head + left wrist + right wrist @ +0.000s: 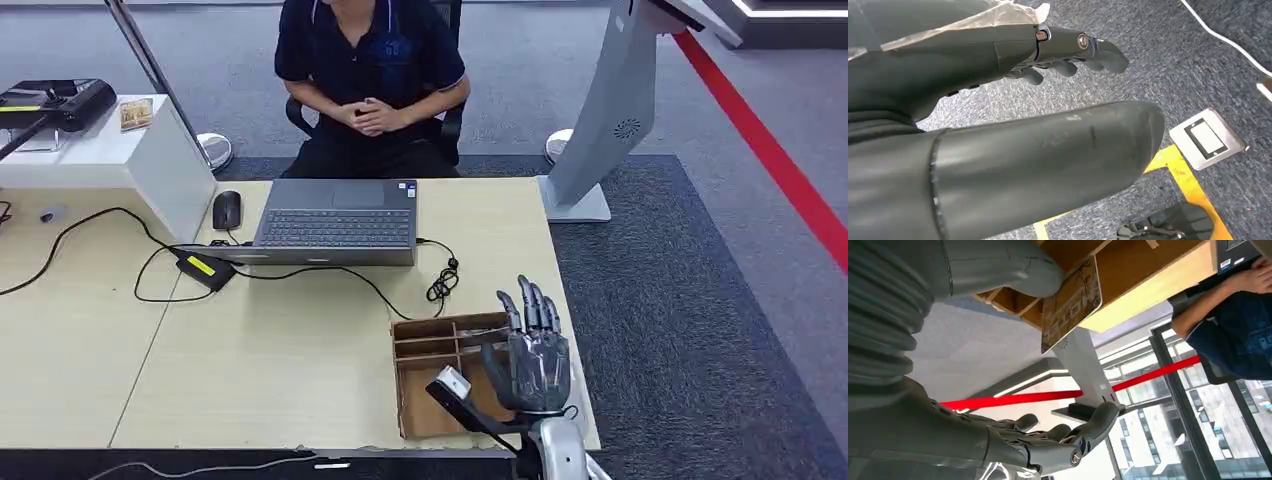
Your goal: Pass the card to the sensor for recognition and then transmit it.
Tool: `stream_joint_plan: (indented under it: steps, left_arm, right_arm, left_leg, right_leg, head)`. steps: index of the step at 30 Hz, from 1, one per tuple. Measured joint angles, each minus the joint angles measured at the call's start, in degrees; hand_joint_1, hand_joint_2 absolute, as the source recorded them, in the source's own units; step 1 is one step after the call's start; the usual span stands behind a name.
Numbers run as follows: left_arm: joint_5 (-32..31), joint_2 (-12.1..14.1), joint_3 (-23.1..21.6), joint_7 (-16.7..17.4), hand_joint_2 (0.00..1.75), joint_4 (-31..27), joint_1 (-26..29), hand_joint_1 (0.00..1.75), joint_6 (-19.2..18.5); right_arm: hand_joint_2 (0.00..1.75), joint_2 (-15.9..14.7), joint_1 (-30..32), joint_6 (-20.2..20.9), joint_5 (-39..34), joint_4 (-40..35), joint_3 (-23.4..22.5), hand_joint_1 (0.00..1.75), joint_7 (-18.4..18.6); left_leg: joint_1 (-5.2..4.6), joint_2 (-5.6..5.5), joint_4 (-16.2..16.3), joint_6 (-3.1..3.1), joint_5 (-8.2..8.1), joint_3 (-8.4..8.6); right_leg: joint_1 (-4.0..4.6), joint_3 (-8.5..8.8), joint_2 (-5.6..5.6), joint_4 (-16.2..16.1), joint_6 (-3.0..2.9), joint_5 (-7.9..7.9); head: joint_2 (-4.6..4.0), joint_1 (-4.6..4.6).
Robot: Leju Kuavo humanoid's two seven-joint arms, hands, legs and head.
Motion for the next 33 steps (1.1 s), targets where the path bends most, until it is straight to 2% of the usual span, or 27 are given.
stream_joint_plan:
  steps: [7,12,15,22,24,25,33]
  left_arm:
    - [0.07,0.00,0.00,0.00,0.00,0.00,0.00,0.00,-0.20]
    - [2.12,0.22,0.09,0.24,0.00,0.00,0.01,0.00,-4.48]
    - [4.04,0.76,0.24,0.39,0.00,0.00,-0.01,0.00,-8.39]
    - [4.24,0.83,0.28,0.39,0.00,0.00,-0.01,0.00,-8.79]
    - [7.25,2.03,1.59,1.38,0.00,0.00,-0.01,0.00,-14.14]
    - [9.94,3.02,2.86,2.58,0.00,0.00,0.02,0.00,-18.64]
    - [15.19,5.31,6.01,5.77,0.00,-0.04,0.05,0.00,-26.80]
  right_arm:
    - [1.75,0.04,0.00,0.02,-0.09,0.00,0.02,0.47,-0.15]
    - [1.75,0.15,-0.06,0.02,-0.74,0.04,0.02,0.45,-0.96]
    - [1.75,0.20,-0.23,0.02,-1.01,0.07,0.02,0.47,-1.48]
    - [1.75,0.20,-0.24,0.02,-1.03,0.07,0.02,0.47,-1.55]
    - [1.75,0.48,-0.71,0.02,-1.33,0.61,0.02,0.45,-2.73]
    - [1.75,0.72,-1.15,0.02,-2.23,1.20,0.02,0.44,-4.00]
    - [1.75,1.64,-2.08,0.02,-3.41,2.86,0.04,0.47,-7.11]
  left_leg:
    - [0.00,0.00,0.00,0.00,0.00,0.00]
    - [0.00,0.00,0.00,0.00,0.00,0.00]
    - [0.00,0.00,0.00,0.00,0.00,0.00]
    - [0.00,0.00,0.00,0.00,0.00,0.00]
    - [0.01,0.00,0.00,0.00,0.00,0.01]
    - [0.03,0.00,0.00,0.00,0.00,0.00]
    - [0.04,0.00,0.00,0.00,0.00,0.00]
  right_leg:
    - [0.00,0.00,0.00,0.00,0.00,0.00]
    - [0.00,0.00,0.00,0.00,0.00,0.00]
    - [0.00,0.00,0.00,0.01,0.00,0.00]
    - [0.00,0.00,0.00,0.01,0.00,0.00]
    - [0.01,0.00,0.00,0.01,0.00,0.00]
    - [0.03,0.00,0.00,0.02,0.00,0.00]
    - [0.04,0.00,0.00,0.03,0.00,0.00]
  head:
    - [0.00,0.00]
    - [0.00,0.00]
    - [0.00,0.00]
    - [0.00,0.00]
    - [0.00,-0.02]
    - [0.00,-0.02]
    - [0.00,0.00]
